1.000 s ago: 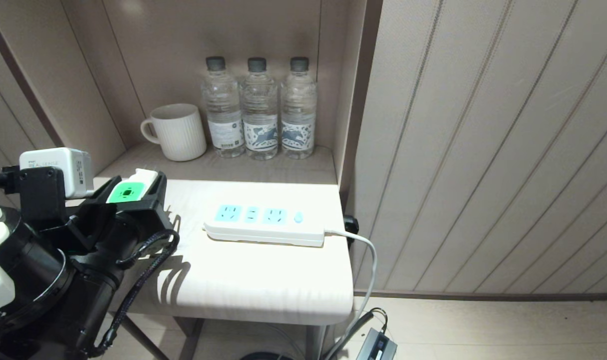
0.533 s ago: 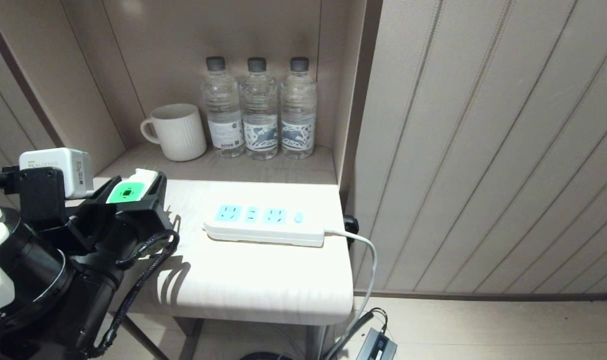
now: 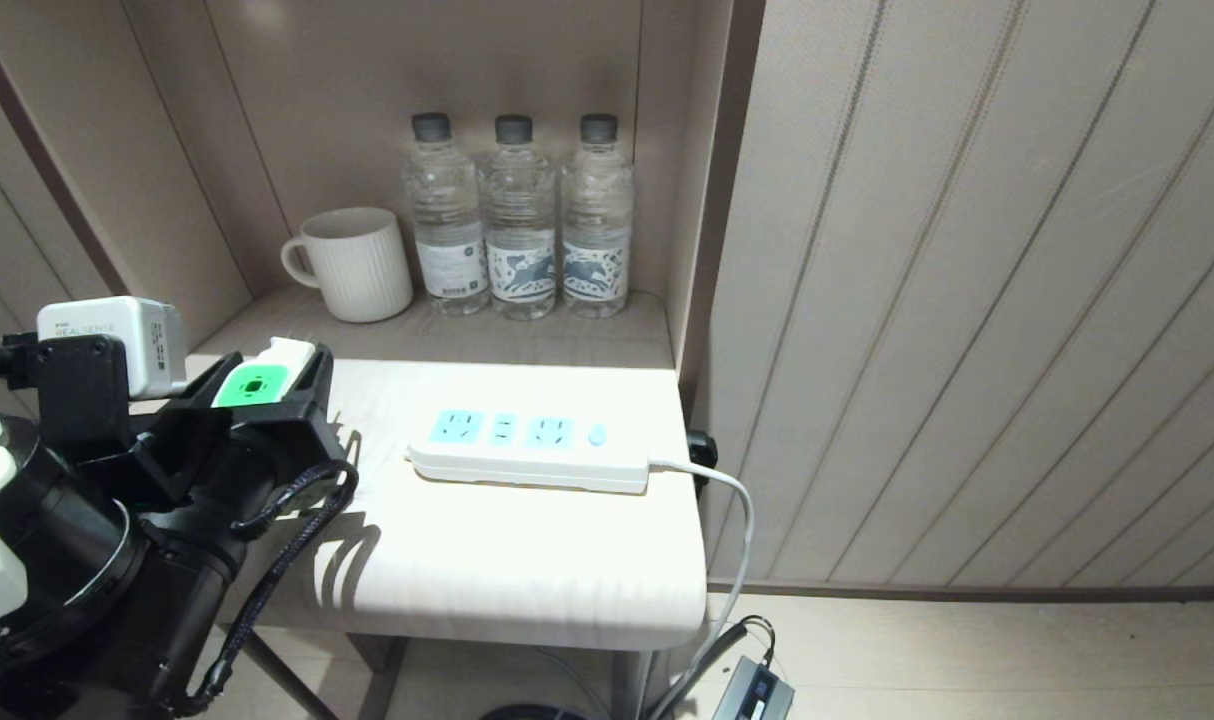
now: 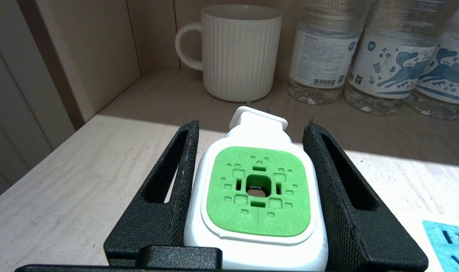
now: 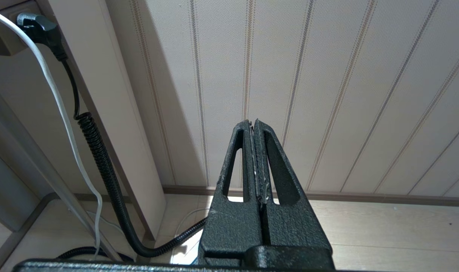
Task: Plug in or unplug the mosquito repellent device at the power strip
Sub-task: Pick up the mosquito repellent liquid
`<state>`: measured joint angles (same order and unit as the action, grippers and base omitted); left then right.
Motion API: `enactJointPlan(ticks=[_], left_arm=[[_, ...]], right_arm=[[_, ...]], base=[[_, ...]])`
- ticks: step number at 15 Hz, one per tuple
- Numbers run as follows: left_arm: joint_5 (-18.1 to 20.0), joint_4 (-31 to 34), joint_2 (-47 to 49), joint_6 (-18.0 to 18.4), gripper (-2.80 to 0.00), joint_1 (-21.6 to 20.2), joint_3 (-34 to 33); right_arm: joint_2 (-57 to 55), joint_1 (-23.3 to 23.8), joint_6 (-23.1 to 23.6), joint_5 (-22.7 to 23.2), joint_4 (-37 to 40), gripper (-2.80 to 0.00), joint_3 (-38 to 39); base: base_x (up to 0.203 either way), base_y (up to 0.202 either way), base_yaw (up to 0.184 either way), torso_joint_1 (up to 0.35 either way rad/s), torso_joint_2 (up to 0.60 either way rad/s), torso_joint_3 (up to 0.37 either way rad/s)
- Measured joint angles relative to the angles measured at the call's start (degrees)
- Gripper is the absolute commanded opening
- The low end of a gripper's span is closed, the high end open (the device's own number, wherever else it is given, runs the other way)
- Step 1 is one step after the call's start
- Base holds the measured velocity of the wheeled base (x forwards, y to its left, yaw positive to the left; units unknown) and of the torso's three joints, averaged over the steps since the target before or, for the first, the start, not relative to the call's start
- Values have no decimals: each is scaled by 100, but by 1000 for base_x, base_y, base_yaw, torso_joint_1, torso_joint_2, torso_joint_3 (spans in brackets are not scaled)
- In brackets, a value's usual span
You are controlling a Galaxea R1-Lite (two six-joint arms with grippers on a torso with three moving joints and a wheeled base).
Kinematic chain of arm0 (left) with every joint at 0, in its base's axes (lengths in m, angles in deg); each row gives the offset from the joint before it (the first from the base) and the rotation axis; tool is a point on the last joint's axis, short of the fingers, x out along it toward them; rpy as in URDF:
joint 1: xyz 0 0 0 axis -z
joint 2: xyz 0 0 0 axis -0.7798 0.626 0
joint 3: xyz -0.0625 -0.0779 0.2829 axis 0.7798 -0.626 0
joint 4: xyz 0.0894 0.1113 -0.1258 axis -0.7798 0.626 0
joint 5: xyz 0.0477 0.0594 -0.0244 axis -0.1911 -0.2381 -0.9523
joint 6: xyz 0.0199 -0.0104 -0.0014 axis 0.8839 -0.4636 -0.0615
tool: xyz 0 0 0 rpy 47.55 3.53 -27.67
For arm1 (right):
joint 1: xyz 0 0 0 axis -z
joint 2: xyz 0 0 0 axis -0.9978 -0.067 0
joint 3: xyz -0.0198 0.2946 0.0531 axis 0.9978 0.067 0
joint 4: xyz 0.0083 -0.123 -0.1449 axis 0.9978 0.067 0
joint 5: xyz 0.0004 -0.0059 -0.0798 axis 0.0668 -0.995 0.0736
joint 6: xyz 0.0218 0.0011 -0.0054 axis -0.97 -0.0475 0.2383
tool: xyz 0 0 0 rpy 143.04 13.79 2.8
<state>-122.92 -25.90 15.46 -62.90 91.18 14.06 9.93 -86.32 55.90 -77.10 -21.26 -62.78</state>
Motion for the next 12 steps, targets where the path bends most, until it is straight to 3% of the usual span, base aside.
enactJointPlan(ticks=[12], left_arm=[[0, 0, 6, -8, -280, 5, -2]], right_arm=[[0, 0, 0, 0, 0, -280, 0]], base=[[0, 0, 0, 0, 0, 0]])
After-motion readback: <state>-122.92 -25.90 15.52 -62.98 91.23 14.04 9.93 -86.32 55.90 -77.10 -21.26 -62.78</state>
